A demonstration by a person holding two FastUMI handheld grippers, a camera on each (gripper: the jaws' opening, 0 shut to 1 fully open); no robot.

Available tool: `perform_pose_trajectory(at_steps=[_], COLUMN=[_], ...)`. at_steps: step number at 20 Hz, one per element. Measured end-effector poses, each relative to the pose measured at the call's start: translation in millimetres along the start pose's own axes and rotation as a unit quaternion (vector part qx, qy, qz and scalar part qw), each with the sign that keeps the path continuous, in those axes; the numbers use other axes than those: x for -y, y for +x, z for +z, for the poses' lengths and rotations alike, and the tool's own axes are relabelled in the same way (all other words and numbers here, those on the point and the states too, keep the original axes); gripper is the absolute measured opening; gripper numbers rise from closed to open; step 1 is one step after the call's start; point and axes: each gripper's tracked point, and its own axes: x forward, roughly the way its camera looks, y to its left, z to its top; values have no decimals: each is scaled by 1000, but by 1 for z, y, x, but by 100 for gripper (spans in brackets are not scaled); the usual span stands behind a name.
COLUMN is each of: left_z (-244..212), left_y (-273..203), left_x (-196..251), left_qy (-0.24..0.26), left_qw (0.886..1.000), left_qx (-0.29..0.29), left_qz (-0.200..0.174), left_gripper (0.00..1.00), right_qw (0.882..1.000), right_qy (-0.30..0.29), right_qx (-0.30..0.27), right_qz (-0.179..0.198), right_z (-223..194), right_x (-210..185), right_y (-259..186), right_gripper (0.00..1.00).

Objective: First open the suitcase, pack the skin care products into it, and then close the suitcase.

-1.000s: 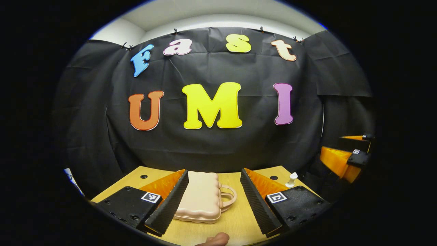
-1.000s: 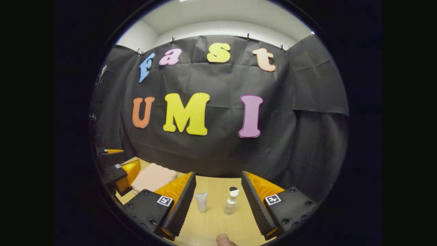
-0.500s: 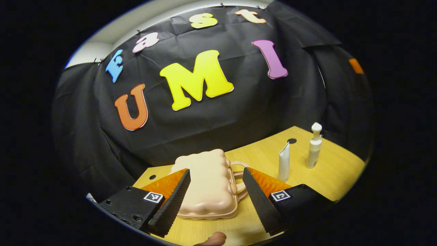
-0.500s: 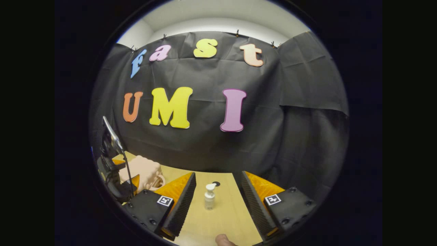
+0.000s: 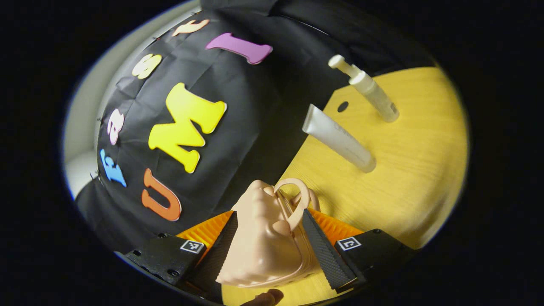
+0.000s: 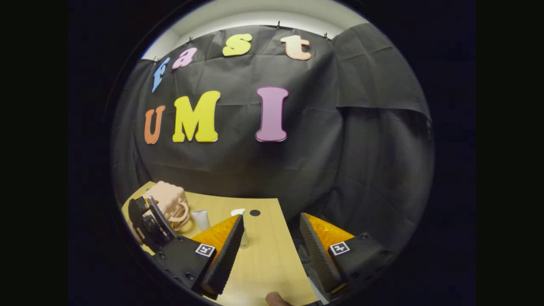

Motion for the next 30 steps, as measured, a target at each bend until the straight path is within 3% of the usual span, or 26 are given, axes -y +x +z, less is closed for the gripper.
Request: perform_pose_trajectory(at_steps=[2, 5, 8, 13, 22, 26, 30], left_z=[-5, -18, -5, -9, -11, -11, -8], left_y=[13, 29, 39, 55, 61, 58, 47], left_x=[11, 16, 9, 15, 22, 6, -20], left_qy=[64, 122, 177, 238, 223, 190, 130], left_qw=[998, 992, 983, 970, 974, 981, 990], left_qx=[-12, -39, -20, -34, -18, -8, 9], left_qz=[6, 14, 39, 29, -18, -27, -50], left_gripper=[97, 97, 93, 63, 16, 6, 3], right_qw=[1000, 1000, 1000, 999, 999, 999, 999], right_qy=[-7, -2, -3, -8, -33, -44, -41], right_qx=[-12, -25, -26, -36, -31, -18, -10], right_qz=[7, 12, 16, 11, -10, -14, -24], right_z=[-12, -26, -30, -32, -20, -8, 2], right_x=[7, 16, 13, -10, -68, -90, -110], right_y=[7, 10, 3, -12, -39, -43, -43], right_gripper=[79, 79, 79, 79, 79, 78, 79])
